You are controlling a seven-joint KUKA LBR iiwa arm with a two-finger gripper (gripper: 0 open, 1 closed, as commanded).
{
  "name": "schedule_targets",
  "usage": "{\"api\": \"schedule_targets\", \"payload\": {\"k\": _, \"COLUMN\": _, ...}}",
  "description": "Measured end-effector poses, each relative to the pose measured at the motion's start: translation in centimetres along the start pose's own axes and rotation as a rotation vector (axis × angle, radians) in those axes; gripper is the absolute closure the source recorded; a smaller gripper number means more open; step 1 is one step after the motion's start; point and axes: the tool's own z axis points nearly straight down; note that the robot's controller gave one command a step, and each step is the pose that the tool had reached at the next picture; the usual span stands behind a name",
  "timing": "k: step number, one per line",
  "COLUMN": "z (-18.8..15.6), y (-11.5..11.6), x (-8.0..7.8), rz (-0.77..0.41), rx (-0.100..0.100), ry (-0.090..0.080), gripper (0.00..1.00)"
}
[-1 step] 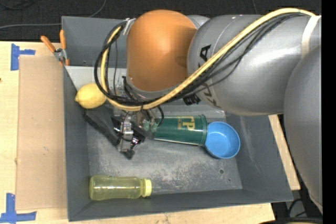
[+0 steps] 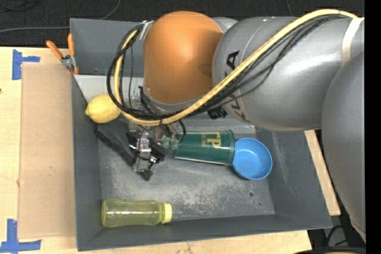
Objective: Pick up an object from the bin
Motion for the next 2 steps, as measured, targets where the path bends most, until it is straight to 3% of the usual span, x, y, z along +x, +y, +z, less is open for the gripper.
{"api": "schedule_targets", "payload": {"k": 1, "z": 4.4, "y": -1.0, "x": 6.5, "rz": -0.12, "rx": 0.002, "ry": 0.008, "gripper": 0.0}}
{"api": "schedule_targets", "payload": {"k": 2, "z": 5.5, "y": 0.4, "x": 4.8, "rz": -0.046, "rx": -0.002, "ry": -0.006, "gripper": 0.0}}
